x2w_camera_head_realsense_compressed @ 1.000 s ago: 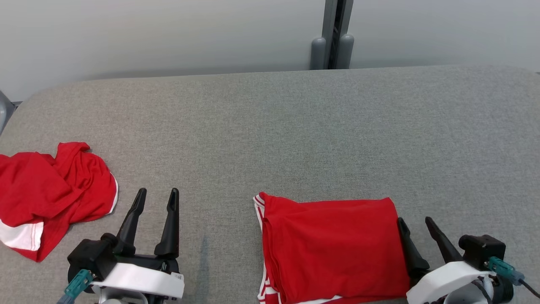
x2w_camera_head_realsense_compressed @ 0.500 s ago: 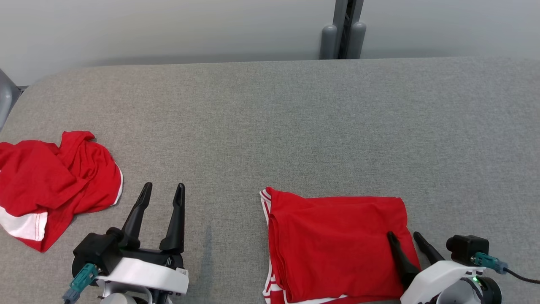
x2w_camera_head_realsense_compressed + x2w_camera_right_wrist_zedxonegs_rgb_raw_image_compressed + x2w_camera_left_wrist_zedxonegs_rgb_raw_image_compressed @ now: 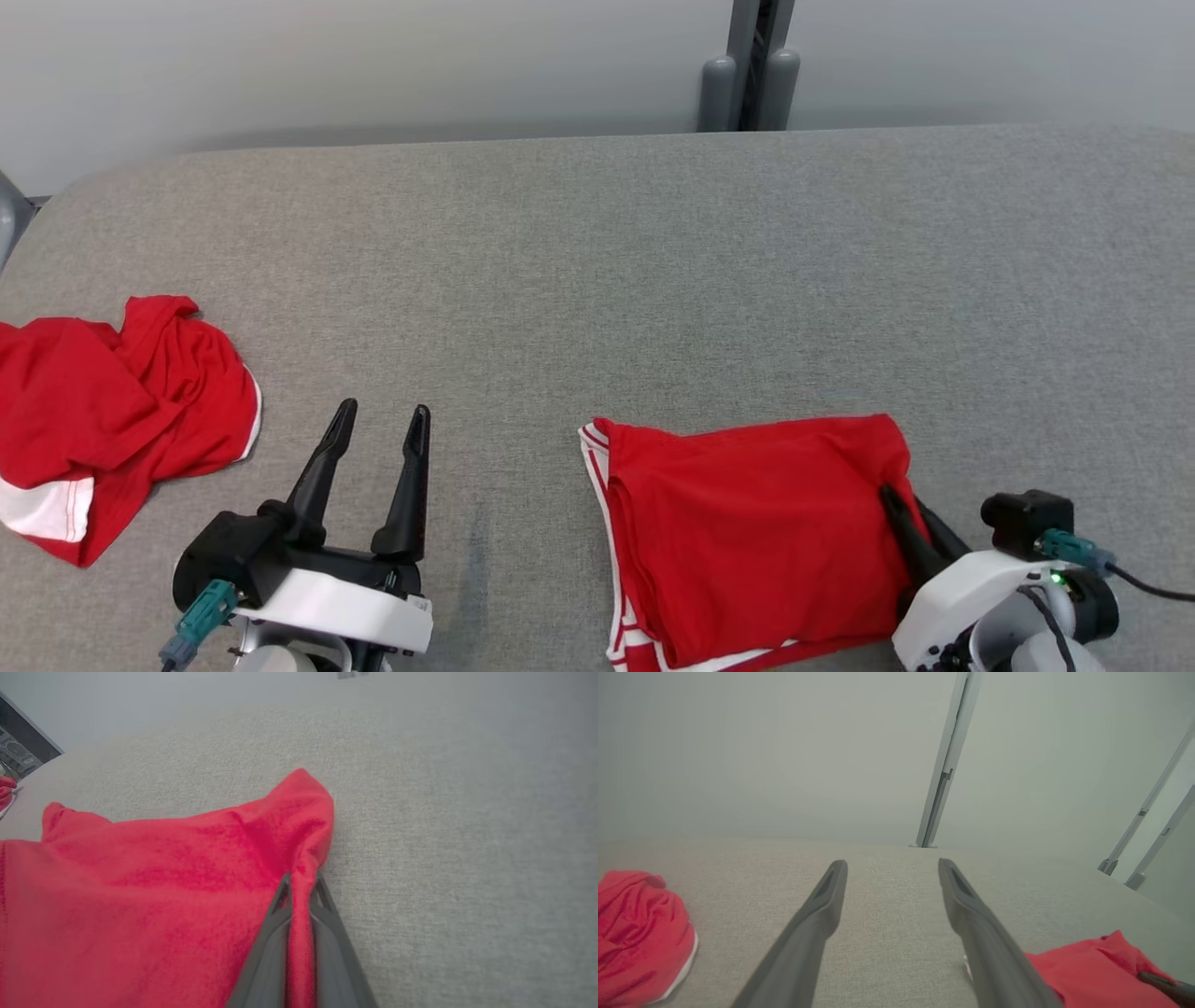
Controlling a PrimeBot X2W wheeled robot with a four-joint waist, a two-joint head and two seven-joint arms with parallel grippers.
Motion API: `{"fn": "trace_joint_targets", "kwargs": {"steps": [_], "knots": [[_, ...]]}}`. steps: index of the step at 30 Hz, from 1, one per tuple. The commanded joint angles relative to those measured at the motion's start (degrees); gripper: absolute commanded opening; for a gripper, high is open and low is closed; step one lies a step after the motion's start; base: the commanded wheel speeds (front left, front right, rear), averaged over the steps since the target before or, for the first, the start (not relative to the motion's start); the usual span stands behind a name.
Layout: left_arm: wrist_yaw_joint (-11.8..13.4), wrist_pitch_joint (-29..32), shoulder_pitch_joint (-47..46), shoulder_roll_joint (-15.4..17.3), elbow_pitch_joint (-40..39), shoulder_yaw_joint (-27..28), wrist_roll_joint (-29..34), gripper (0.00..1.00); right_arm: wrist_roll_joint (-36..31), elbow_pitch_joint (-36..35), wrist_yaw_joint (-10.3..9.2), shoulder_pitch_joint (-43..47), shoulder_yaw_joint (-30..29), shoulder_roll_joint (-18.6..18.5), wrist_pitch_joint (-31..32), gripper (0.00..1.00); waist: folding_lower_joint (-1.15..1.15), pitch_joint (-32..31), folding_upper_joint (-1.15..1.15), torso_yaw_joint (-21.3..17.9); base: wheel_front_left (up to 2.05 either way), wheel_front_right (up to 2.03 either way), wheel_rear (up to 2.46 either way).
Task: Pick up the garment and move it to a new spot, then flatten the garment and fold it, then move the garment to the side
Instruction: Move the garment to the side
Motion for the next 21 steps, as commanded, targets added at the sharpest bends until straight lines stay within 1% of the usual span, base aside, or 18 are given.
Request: {"fn": "trace_joint_targets", "kwargs": {"steps": [1, 5, 6, 7, 8, 10, 13, 16, 21], "knots": [[-0.1, -0.1, -0.5, 0.4, -0.5, -0.5, 0.6, 1.0, -1.0, -0.2, -0.04, -1.3, -0.1, -1.6, -0.8, 0.0, 0.0, 0.0, 0.0, -0.8, 0.0, 0.0, 0.0], [-0.1, -0.1, -1.6, 0.8, -1.8, -2.2, 1.3, 1.0, -2.7, -1.2, -0.04, -4.0, 0.6, -4.2, -0.4, 0.0, 0.0, 1.7, 0.0, -3.0, 0.0, 0.0, 0.0], [-0.1, -0.1, -1.6, 0.8, -1.8, -2.2, 1.3, 1.0, -2.7, -1.2, -0.04, -4.0, 0.6, -4.2, -0.4, 0.0, 0.0, 1.7, 0.0, -3.0, 0.0, 0.0, 0.0], [-0.1, -0.1, -1.8, 1.1, -2.1, -2.8, 1.5, 1.0, -3.1, -1.5, -0.04, -4.7, 0.8, -5.2, -0.3, 0.0, 0.0, 2.2, 0.0, -3.6, 0.0, 0.0, 0.0], [-0.1, -0.1, -2.4, 1.5, -2.9, -4.0, 2.0, 1.0, -4.1, -2.2, -0.04, -6.5, 1.4, -7.2, -0.1, 0.0, 0.0, 3.8, 0.0, -5.2, 0.0, 0.0, 0.0], [-0.1, -0.1, -3.5, 2.2, -3.9, -5.2, 2.5, 1.0, -4.4, -2.9, -0.04, -8.7, 1.9, -9.1, 0.3, 0.0, 0.0, 5.8, 0.0, -6.7, 0.0, 0.0, 0.0], [-0.1, -0.1, -5.9, 3.8, -5.7, -7.3, 3.3, 1.0, -3.9, -3.9, -0.04, -12.7, 2.1, -12.1, 0.7, 0.0, 0.0, 10.2, 0.0, -9.3, 0.0, 0.0, 0.0], [-0.1, -0.1, -8.6, 6.1, -7.1, -10.7, 4.7, 1.0, -3.2, -3.8, -0.04, -16.5, 2.4, -14.9, 0.5, 0.0, 0.0, 14.3, 0.0, -11.4, 0.0, 0.0, 0.0], [-0.1, 0.5, -13.6, 9.7, -10.1, -15.2, 6.0, 1.0, -3.3, -0.8, -0.04, -23.4, 0.8, -18.8, -0.5, 0.0, 0.0, 20.6, 0.0, -14.6, 0.0, 0.0, 0.0]]}}
